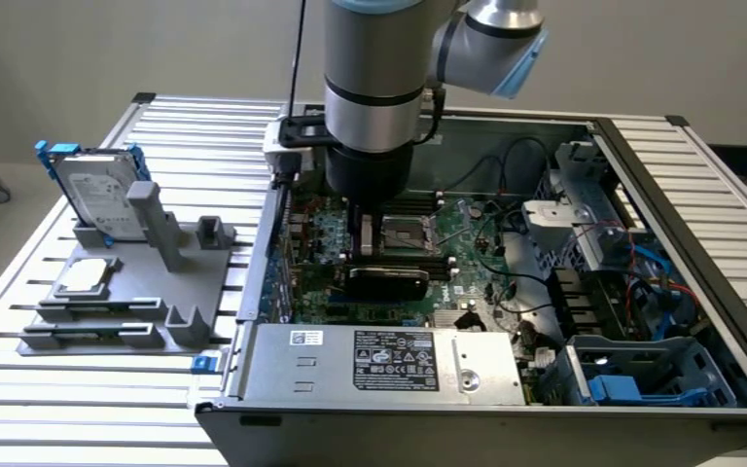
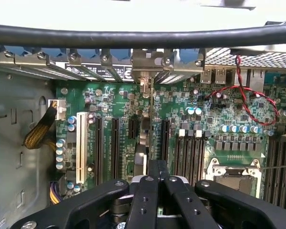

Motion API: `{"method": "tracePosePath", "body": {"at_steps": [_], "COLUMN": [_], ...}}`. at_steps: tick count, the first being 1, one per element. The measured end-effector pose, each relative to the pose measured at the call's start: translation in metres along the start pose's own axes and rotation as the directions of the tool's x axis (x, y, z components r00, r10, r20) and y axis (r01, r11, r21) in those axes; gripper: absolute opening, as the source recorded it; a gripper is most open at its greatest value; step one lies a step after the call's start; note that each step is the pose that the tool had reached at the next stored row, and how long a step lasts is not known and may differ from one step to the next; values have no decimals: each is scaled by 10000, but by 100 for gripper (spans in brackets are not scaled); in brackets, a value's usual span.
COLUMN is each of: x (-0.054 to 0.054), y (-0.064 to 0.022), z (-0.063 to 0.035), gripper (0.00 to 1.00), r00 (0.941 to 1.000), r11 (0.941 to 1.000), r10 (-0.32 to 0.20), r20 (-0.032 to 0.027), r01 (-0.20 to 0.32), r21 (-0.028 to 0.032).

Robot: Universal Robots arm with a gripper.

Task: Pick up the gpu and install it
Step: 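Press down on the gpu until it lock into place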

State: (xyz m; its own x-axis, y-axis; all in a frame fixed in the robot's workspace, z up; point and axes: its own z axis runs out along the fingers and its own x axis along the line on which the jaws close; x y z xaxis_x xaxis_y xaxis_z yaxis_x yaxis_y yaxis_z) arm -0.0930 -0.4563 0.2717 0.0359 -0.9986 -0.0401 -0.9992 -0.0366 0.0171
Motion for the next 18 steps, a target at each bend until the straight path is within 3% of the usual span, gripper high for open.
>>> {"method": "tracePosePath", "body": {"at_steps": [13, 18], "x": [1, -1], "y": [0, 0], "z": [55, 44], "gripper": [11, 11], "r00": [10000, 10000], "r11": [10000, 10000], "r10": [1, 3], "r20": [-21, -2], "r01": [-1, -3], "r21": [-3, 7]}}
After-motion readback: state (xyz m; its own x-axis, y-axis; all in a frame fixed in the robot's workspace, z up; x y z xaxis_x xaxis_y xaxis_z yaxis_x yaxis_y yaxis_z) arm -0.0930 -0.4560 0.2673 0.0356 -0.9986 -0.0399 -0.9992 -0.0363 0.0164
